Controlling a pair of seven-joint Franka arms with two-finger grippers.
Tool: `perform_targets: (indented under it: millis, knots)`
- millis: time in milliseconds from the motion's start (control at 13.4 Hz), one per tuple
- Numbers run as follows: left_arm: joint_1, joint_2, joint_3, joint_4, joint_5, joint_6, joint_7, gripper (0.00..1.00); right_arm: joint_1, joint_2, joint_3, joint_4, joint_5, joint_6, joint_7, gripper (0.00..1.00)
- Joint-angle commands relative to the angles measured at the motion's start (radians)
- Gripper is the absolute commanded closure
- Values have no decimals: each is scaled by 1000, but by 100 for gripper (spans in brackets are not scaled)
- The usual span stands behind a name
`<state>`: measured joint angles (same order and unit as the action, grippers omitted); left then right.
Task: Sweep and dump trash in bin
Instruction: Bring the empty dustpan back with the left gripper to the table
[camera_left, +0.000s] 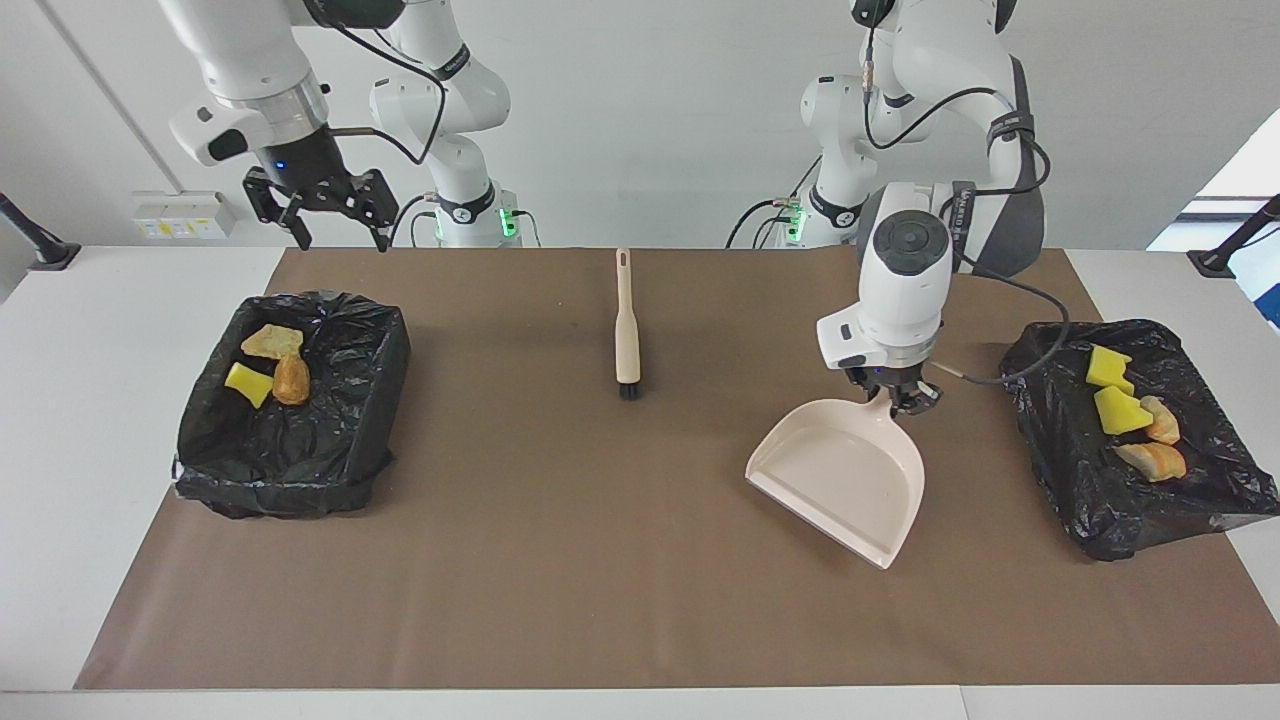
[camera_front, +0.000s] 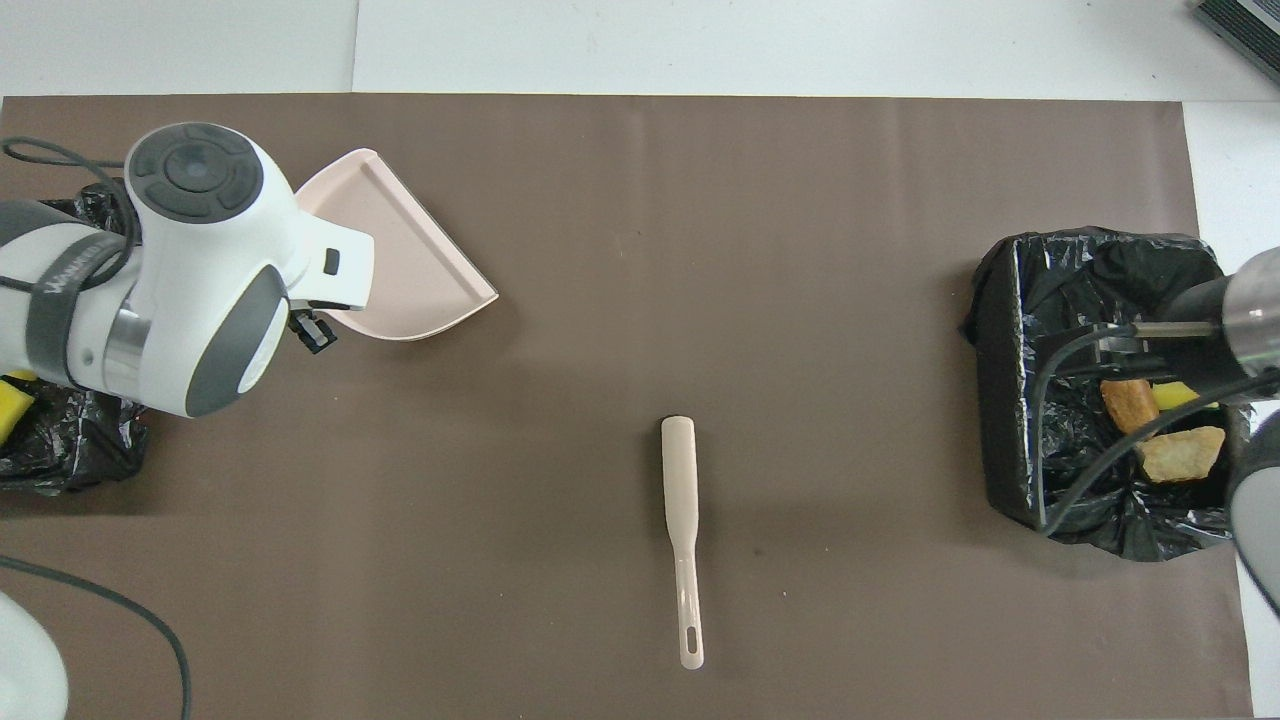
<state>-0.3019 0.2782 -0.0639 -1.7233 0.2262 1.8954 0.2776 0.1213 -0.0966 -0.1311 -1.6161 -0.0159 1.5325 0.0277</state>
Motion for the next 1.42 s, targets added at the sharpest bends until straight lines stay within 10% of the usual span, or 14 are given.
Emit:
perform_targets:
  millis: [0,299,747,1345]
  knots:
    - [-95,35,22,36,-86,22,-215,100,-37,12,-4,25,-15,-28,-52,0]
    - [-187,110,22,118,-203,31,-520,100,-40,-2,-5,7,-6,-37,-45,0]
    - [-312,427,33,572,-229,-58,-782,100,-42,-6,-5,4,4,-52,-42,0]
    - [-353,452,22,554,-237,20,-819,99,-58,-11,2,10,2,-94,-45,0]
